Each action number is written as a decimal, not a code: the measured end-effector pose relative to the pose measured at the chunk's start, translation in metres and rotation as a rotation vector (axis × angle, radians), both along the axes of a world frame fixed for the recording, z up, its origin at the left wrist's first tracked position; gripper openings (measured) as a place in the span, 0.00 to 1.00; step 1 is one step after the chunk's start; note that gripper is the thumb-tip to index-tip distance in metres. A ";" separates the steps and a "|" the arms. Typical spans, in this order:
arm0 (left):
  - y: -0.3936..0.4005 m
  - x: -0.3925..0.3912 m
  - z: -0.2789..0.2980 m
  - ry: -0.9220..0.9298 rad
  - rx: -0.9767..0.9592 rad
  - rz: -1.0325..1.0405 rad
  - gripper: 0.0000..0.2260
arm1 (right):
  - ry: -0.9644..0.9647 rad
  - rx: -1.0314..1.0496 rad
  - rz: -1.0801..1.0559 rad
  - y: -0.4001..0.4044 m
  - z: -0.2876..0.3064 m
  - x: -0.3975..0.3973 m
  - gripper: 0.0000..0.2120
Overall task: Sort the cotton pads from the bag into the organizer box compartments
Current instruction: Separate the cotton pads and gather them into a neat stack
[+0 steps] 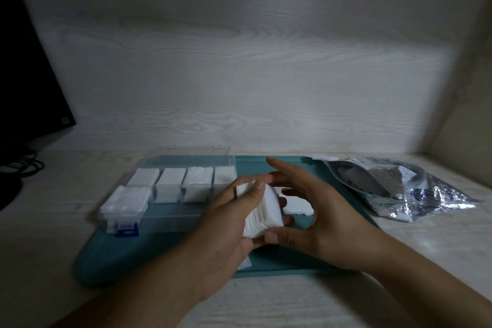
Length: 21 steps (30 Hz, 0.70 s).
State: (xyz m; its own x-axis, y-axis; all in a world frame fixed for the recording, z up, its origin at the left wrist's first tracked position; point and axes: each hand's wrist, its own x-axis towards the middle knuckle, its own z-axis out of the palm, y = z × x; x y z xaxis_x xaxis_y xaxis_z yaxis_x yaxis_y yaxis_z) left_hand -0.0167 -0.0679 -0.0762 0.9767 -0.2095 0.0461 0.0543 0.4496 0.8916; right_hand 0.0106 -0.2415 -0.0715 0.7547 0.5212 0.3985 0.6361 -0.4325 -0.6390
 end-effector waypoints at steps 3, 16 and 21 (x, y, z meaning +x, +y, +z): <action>0.000 -0.001 0.000 0.002 0.014 -0.010 0.16 | 0.023 0.015 0.018 0.000 0.000 0.000 0.49; -0.001 -0.005 0.001 -0.014 0.003 -0.010 0.14 | 0.046 0.028 0.019 0.002 -0.001 0.000 0.53; 0.004 0.002 0.009 0.035 -0.053 0.120 0.09 | 0.064 0.074 -0.139 -0.017 0.009 0.015 0.27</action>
State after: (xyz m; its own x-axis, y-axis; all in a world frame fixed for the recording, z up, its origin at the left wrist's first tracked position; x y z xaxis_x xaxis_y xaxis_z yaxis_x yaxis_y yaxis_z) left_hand -0.0149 -0.0643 -0.0673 0.9958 -0.0893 0.0191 0.0283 0.5010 0.8650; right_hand 0.0260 -0.2584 -0.0628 0.8427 0.3811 0.3803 0.5301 -0.4640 -0.7097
